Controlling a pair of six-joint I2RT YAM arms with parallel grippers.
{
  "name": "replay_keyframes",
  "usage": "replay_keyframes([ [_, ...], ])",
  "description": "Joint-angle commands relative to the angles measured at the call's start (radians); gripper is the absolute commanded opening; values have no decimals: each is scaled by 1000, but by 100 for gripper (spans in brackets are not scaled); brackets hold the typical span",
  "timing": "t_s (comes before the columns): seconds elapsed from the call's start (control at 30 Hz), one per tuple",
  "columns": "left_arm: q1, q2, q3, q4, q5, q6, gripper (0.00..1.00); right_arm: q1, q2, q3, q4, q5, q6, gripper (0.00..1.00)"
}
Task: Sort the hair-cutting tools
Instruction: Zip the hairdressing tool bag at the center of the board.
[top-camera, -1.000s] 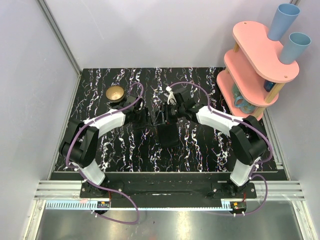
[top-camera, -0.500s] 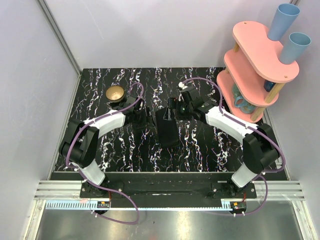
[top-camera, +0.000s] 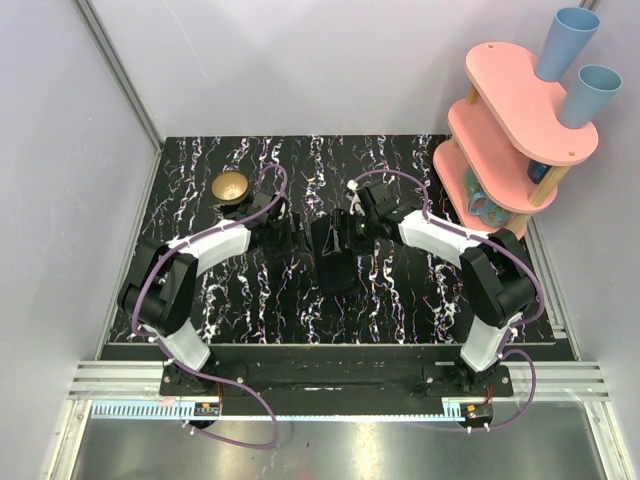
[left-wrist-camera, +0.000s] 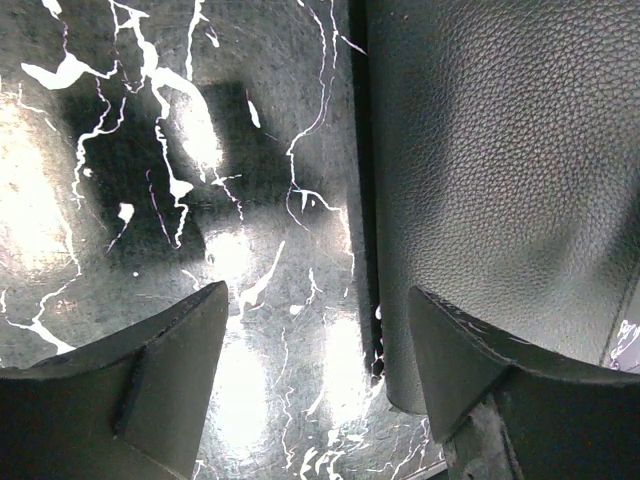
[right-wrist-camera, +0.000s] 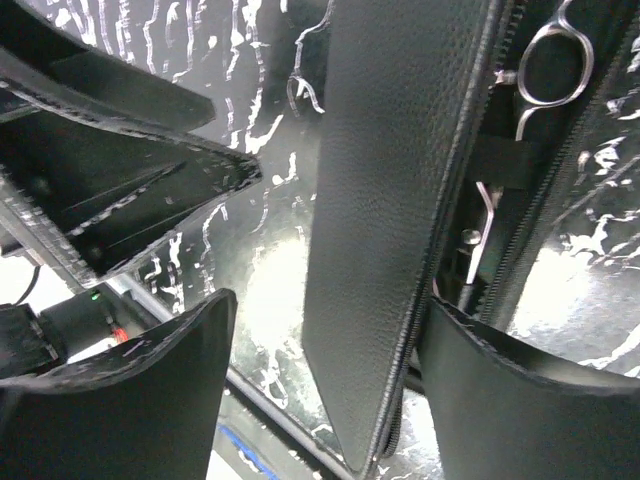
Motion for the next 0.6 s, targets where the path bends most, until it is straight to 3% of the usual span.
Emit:
replay_keyframes([
  [0.0, -3, -58, 2, -6, -56, 8, 77, 6, -29, 14, 107, -124, 5, 74],
  [0.07, -3, -64, 3, -26, -86, 8, 76, 15, -35, 19, 116, -124, 11, 65],
  [0.4, -3, -93, 6, -125, -215, -15, 75, 105, 41, 81, 178, -153, 71, 66],
  [0.57, 1, -95, 19, -160, -234, -13, 75, 156, 103, 187, 93, -29, 77, 59],
])
